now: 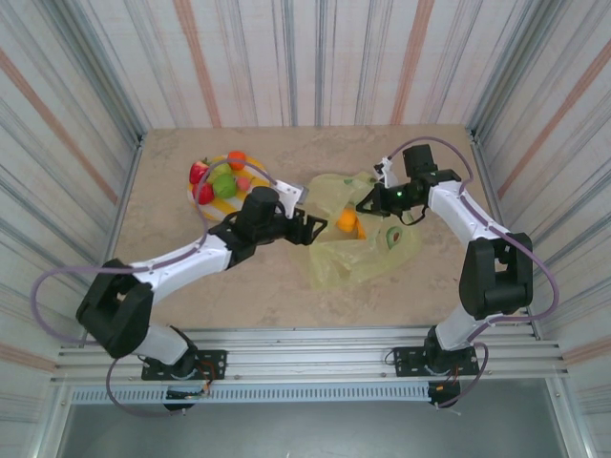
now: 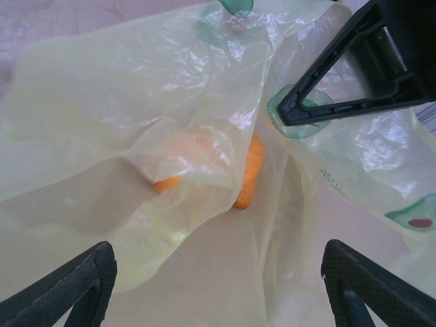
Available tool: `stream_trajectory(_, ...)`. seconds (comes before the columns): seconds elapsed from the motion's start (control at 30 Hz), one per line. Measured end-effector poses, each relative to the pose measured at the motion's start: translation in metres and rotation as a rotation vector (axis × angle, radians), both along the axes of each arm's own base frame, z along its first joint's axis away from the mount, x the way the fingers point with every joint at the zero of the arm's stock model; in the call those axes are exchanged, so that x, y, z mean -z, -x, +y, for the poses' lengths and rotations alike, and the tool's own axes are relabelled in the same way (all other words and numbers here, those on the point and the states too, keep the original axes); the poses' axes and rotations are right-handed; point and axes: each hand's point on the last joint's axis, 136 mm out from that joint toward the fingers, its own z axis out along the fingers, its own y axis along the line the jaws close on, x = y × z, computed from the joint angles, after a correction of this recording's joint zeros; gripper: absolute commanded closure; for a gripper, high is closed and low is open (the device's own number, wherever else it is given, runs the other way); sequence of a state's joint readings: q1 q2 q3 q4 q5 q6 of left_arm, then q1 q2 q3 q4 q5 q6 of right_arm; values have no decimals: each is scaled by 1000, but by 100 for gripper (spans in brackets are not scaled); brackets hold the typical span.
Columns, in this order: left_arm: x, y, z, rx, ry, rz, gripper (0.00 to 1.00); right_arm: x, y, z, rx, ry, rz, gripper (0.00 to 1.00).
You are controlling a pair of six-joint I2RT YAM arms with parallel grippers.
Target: Place the fruits into the plastic bag
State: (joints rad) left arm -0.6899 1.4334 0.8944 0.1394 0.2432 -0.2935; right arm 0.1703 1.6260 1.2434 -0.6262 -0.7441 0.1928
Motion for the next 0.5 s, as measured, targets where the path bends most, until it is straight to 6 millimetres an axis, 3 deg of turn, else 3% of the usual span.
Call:
stream_trajectory(0.17, -27, -4, 45, -101, 13, -34, 15, -4, -4, 2, -2, 11, -16, 100)
stream_trajectory(0.3, -41, -25, 102, -277, 18, -36, 14, -1, -3, 6, -13, 14, -11, 100)
stream_trajectory(0.5, -30, -58, 201, -598, 0, 29, 13, 2, -5, 17, -32, 9, -22, 100)
